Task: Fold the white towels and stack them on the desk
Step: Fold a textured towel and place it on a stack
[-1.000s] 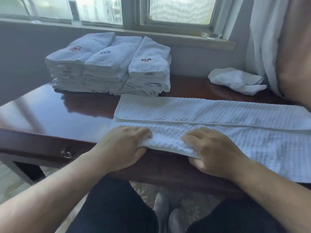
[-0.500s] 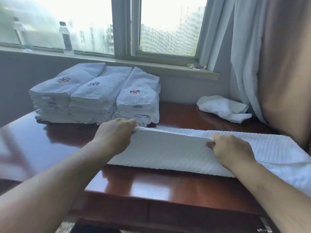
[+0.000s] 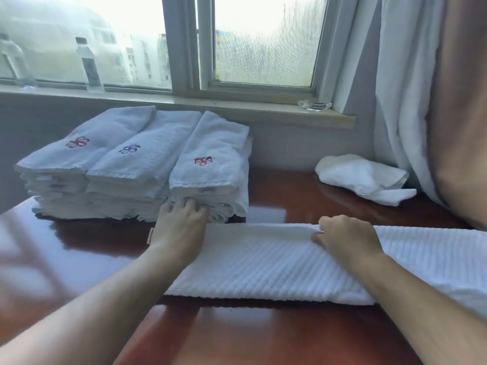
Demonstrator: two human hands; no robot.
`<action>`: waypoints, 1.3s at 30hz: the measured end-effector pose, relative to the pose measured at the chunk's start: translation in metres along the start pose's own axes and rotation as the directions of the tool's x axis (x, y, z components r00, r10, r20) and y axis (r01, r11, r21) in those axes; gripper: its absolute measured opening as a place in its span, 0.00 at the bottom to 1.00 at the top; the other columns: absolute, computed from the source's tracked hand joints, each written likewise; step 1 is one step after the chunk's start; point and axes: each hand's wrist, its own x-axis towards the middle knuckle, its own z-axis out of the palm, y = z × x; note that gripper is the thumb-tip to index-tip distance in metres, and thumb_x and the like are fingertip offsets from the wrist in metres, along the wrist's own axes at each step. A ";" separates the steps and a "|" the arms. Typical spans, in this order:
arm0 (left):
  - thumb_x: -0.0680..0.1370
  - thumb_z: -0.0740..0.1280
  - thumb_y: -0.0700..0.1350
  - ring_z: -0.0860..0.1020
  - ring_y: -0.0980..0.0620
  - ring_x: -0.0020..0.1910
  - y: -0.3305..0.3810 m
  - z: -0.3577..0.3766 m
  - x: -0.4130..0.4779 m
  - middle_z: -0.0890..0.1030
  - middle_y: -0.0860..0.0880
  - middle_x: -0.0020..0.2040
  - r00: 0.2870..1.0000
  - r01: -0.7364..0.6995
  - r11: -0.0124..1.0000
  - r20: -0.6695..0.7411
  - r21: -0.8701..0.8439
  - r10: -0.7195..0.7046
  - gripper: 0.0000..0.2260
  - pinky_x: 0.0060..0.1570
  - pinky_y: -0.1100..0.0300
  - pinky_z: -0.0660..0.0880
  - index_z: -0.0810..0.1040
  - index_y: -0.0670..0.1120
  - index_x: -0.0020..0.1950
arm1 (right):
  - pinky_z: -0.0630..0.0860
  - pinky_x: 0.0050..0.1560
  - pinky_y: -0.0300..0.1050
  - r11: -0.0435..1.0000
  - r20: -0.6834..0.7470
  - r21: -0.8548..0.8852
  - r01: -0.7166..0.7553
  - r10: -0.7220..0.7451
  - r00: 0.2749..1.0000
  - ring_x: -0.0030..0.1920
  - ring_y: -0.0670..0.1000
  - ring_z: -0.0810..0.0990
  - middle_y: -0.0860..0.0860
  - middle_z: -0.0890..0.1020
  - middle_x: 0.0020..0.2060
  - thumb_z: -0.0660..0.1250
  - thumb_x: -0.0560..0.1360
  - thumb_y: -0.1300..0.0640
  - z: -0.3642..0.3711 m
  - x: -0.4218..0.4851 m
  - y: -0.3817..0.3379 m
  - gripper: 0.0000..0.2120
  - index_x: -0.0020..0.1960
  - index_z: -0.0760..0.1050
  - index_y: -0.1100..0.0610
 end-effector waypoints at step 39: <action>0.81 0.54 0.53 0.57 0.50 0.76 0.314 -0.027 0.028 0.59 0.52 0.80 0.688 -0.645 0.456 -0.207 -0.613 0.696 0.24 0.74 0.52 0.55 0.63 0.56 0.78 | 0.70 0.63 0.56 0.555 -0.284 0.301 -0.776 0.829 0.482 0.61 0.62 0.71 0.52 0.77 0.61 0.70 0.75 0.51 0.002 -0.091 0.247 0.08 0.53 0.82 0.46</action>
